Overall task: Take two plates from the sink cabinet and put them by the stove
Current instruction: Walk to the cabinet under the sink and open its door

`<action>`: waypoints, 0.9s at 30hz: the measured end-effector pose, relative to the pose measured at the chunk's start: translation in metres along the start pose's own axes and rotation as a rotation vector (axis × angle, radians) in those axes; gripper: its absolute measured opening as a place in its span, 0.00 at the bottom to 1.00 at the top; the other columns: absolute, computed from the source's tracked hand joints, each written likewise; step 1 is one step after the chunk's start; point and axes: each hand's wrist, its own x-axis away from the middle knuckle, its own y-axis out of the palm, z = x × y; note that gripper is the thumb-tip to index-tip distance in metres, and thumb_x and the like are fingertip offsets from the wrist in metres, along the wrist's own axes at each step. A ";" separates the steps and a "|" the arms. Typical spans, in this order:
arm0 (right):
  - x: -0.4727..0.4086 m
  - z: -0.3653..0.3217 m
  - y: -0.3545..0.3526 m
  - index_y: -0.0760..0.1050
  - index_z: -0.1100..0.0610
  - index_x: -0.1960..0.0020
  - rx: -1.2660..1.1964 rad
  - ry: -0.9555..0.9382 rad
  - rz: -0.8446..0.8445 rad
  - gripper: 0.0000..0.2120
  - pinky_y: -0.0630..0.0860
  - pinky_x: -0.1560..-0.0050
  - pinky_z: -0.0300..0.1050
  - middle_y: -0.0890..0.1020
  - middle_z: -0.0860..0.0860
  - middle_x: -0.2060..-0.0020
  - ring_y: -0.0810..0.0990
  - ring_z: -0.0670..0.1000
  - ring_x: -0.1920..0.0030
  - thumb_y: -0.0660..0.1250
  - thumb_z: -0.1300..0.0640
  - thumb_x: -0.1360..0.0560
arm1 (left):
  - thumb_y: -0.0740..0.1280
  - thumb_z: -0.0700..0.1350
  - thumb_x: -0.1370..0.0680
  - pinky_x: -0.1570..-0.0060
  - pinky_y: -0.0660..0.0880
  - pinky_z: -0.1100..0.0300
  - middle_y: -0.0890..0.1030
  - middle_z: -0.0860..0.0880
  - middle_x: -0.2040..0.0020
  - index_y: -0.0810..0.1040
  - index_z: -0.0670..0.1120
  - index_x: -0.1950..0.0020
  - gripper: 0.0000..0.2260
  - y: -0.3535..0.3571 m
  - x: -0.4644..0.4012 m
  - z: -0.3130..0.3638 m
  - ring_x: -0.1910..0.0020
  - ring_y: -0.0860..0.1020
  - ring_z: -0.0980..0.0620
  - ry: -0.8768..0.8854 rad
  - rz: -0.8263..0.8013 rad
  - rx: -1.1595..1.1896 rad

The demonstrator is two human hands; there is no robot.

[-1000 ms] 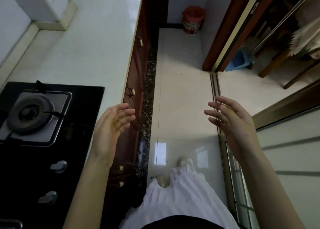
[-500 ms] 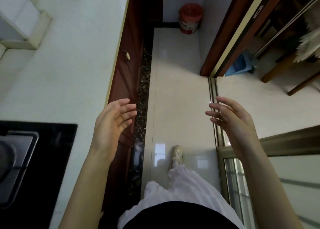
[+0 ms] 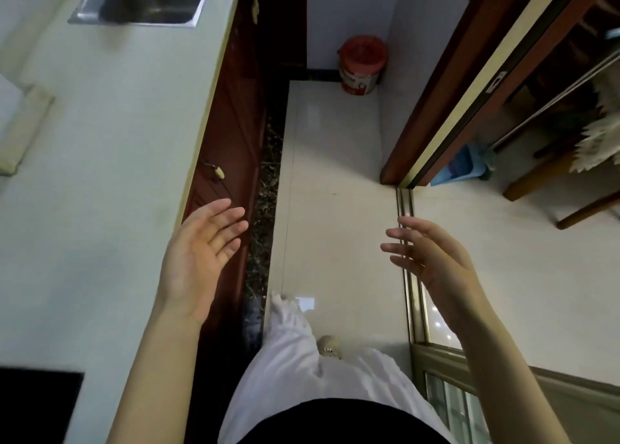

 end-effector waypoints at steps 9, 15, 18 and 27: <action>-0.154 -0.038 0.036 0.75 0.56 0.43 -0.004 -0.005 -0.042 0.12 0.81 0.54 0.40 0.84 0.52 0.54 0.83 0.54 0.52 0.57 0.59 0.22 | 0.55 0.45 0.20 0.49 0.74 0.58 0.85 0.51 0.57 0.79 0.47 0.49 0.13 0.034 -0.149 0.042 0.56 0.84 0.55 -0.023 0.002 -0.018; -0.243 -0.089 0.063 0.76 0.57 0.45 -0.006 -0.087 -0.014 0.11 0.81 0.56 0.38 0.83 0.51 0.57 0.84 0.51 0.55 0.56 0.61 0.22 | 0.55 0.46 0.20 0.53 0.74 0.61 0.85 0.52 0.56 0.78 0.48 0.49 0.12 0.066 -0.245 0.101 0.55 0.83 0.55 0.023 -0.054 -0.083; -0.278 -0.105 0.067 0.75 0.58 0.45 -0.050 -0.102 0.011 0.12 0.80 0.56 0.39 0.83 0.51 0.58 0.84 0.50 0.57 0.55 0.63 0.22 | 0.55 0.46 0.20 0.54 0.74 0.62 0.84 0.52 0.56 0.78 0.49 0.49 0.12 0.079 -0.281 0.120 0.54 0.83 0.56 0.028 -0.070 -0.120; -0.410 -0.132 0.067 0.79 0.49 0.52 -0.037 -0.084 0.013 0.16 0.80 0.60 0.37 0.85 0.48 0.59 0.84 0.49 0.57 0.55 0.64 0.22 | 0.55 0.46 0.20 0.52 0.74 0.61 0.83 0.50 0.50 0.78 0.49 0.47 0.12 0.123 -0.391 0.137 0.53 0.83 0.57 0.001 0.013 -0.165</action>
